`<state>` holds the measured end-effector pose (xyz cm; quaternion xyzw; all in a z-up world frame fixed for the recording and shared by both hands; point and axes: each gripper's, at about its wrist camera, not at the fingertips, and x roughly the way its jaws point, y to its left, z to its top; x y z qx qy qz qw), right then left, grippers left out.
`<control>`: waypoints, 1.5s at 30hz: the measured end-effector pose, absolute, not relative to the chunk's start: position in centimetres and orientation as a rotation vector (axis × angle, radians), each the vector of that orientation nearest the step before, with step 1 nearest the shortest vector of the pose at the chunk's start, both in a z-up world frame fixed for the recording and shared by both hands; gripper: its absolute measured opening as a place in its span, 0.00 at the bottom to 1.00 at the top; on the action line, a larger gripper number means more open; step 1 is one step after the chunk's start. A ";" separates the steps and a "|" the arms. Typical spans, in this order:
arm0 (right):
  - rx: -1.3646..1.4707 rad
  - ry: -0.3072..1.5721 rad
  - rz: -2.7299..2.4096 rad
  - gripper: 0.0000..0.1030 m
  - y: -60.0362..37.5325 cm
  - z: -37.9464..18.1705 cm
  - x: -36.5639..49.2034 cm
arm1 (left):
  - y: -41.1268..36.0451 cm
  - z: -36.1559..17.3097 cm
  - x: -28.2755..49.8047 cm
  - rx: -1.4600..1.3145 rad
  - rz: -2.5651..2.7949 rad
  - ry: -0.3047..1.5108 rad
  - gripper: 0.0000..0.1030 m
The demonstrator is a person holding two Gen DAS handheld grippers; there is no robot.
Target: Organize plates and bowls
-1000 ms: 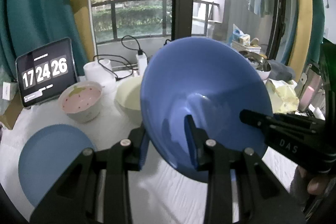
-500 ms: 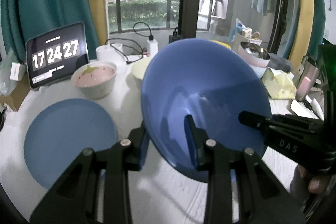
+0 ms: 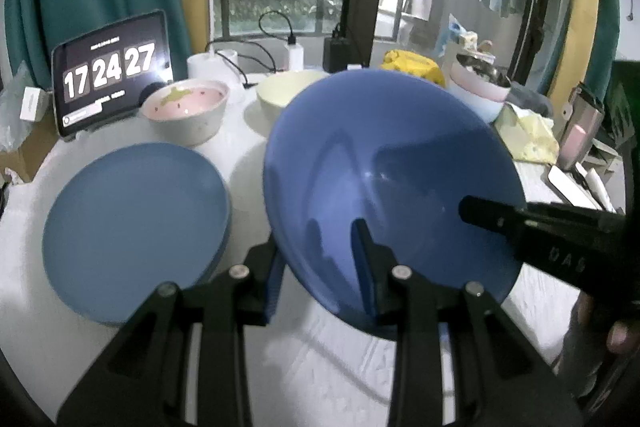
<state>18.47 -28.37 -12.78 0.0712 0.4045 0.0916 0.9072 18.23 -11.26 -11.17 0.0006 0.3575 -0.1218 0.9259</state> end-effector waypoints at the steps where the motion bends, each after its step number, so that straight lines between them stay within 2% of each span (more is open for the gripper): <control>1: 0.149 0.838 0.188 0.21 -28.4 -12.7 18.3 | -11.2 -11.3 18.1 0.001 -0.254 0.741 0.32; 7: 0.145 0.862 0.190 0.24 -28.2 -12.7 17.7 | -11.0 -11.8 17.5 0.015 -0.276 0.770 0.32; 10: 0.143 0.874 0.182 0.30 -28.2 -13.0 17.5 | -11.1 -12.3 17.3 0.020 -0.286 0.797 0.33; 14: 0.145 0.869 0.184 0.31 -28.4 -12.7 17.2 | -11.0 -12.2 17.1 0.024 -0.292 0.798 0.33; 18: 0.144 0.854 0.175 0.32 -28.7 -12.1 17.0 | -10.7 -11.7 16.9 0.018 -0.293 0.790 0.34; 22: 0.143 0.842 0.168 0.32 -28.9 -11.6 17.0 | -10.1 -10.9 16.6 -0.008 -0.302 0.772 0.45; 45: 0.106 0.768 0.184 0.32 -28.4 -8.0 19.3 | -8.0 -5.9 18.8 -0.022 -0.252 0.656 0.45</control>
